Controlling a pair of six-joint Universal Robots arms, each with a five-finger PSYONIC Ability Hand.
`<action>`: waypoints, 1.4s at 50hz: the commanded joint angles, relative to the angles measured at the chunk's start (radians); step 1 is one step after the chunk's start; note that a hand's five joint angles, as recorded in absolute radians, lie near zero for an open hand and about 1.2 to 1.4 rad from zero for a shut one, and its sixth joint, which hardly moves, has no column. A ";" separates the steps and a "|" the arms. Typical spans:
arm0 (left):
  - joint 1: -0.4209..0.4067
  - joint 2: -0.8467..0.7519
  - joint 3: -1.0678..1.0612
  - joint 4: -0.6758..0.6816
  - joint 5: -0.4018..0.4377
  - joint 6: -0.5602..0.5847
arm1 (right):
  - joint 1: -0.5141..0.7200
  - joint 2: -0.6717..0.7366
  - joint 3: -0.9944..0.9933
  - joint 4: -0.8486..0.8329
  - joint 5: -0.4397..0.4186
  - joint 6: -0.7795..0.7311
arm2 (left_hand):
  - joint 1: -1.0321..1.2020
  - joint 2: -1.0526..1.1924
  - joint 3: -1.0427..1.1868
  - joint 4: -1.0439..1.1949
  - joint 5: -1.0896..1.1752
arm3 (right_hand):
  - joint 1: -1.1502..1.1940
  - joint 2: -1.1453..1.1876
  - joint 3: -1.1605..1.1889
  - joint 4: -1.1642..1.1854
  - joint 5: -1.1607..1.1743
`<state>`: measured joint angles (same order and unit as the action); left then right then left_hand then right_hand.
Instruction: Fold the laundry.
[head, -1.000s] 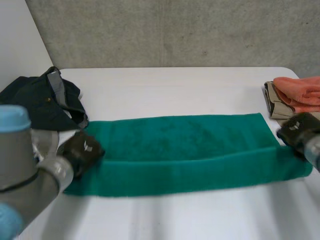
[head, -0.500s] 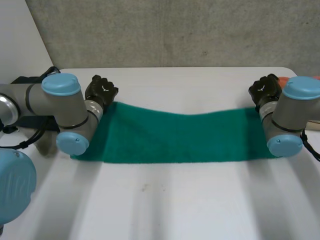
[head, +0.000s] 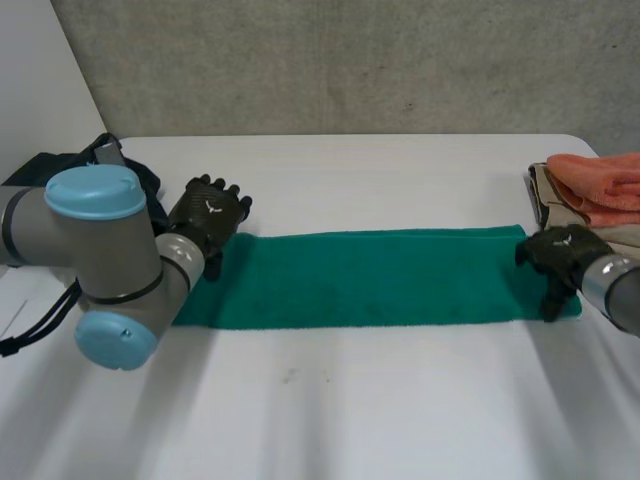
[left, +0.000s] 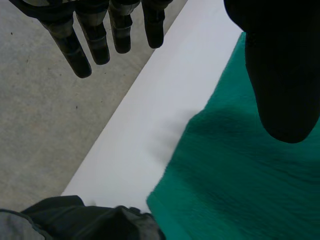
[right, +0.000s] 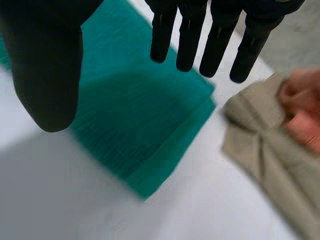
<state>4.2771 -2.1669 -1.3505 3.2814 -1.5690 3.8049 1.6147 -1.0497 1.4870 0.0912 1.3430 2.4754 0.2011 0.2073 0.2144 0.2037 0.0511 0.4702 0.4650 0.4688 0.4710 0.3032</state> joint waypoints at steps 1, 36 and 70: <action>-0.013 0.012 -0.036 0.012 0.001 -0.014 | -0.044 0.014 0.065 -0.108 -0.025 -0.018 | -0.027 -0.033 -0.040 -0.029 -0.051 | 0.213 0.219 0.215 0.213 0.206; -0.011 0.212 -0.124 0.009 -0.002 -0.045 | 0.150 -0.121 0.058 -0.323 0.070 -0.319 | -0.027 -0.033 -0.040 -0.029 -0.051 | 0.926 0.931 0.927 0.925 0.919; -0.011 0.272 -0.214 0.020 0.003 -0.113 | 0.556 -0.073 0.087 -0.346 0.150 0.129 | -0.027 -0.033 -0.040 -0.029 -0.051 | -0.296 -0.290 -0.294 -0.296 -0.303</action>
<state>4.2828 -1.8953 -1.5861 3.2959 -1.5663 3.6922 2.3281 -0.9841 1.4734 -0.3886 1.4812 2.4151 0.2011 0.2073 0.2144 0.2037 0.0510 0.2291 0.2113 0.2140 0.2160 0.0479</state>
